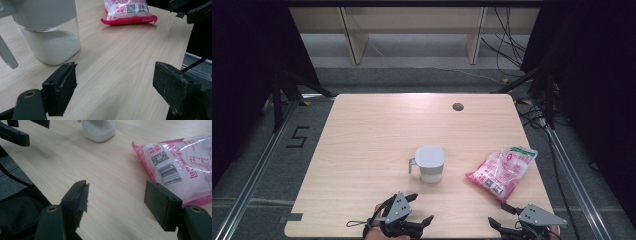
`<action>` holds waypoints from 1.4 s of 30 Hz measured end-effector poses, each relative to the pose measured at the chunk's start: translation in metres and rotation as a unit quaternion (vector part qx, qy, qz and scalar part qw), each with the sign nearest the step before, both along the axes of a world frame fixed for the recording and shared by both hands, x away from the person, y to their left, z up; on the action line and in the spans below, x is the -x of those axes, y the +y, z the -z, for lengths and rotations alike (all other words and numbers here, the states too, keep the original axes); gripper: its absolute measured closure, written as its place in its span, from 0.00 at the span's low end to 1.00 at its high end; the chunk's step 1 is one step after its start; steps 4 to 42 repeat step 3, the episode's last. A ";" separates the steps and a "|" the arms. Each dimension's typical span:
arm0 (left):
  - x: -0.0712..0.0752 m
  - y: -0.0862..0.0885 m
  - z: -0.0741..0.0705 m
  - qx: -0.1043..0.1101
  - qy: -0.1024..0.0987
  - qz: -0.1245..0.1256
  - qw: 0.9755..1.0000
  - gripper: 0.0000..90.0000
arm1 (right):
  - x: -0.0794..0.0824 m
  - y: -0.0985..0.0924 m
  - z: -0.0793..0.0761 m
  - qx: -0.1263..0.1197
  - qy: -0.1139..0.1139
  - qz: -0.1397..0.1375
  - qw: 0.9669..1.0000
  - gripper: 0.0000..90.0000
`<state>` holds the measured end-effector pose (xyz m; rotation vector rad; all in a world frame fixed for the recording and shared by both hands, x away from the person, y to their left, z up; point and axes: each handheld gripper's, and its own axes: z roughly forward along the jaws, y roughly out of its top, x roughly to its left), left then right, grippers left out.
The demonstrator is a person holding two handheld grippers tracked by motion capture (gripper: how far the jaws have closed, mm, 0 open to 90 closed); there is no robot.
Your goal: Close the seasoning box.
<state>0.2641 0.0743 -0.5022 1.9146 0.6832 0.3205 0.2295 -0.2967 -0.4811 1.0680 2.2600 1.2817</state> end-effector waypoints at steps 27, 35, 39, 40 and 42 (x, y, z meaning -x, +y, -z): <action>-0.004 0.006 0.001 -0.012 0.004 -0.014 1.000 0.21 | 0.001 0.001 0.000 0.001 0.005 0.003 1.000 0.40; -0.004 0.006 0.001 -0.012 0.004 -0.014 1.000 0.21 | 0.001 0.001 0.000 0.001 0.005 0.003 1.000 0.40; -0.004 0.006 0.001 -0.012 0.004 -0.014 1.000 0.21 | 0.001 0.001 0.000 0.001 0.005 0.003 1.000 0.40; -0.004 0.006 0.001 -0.012 0.004 -0.014 1.000 0.21 | 0.001 0.001 0.000 0.001 0.005 0.003 1.000 0.40; -0.004 0.006 0.001 -0.012 0.004 -0.014 1.000 0.21 | 0.001 0.001 0.000 0.001 0.005 0.003 1.000 0.40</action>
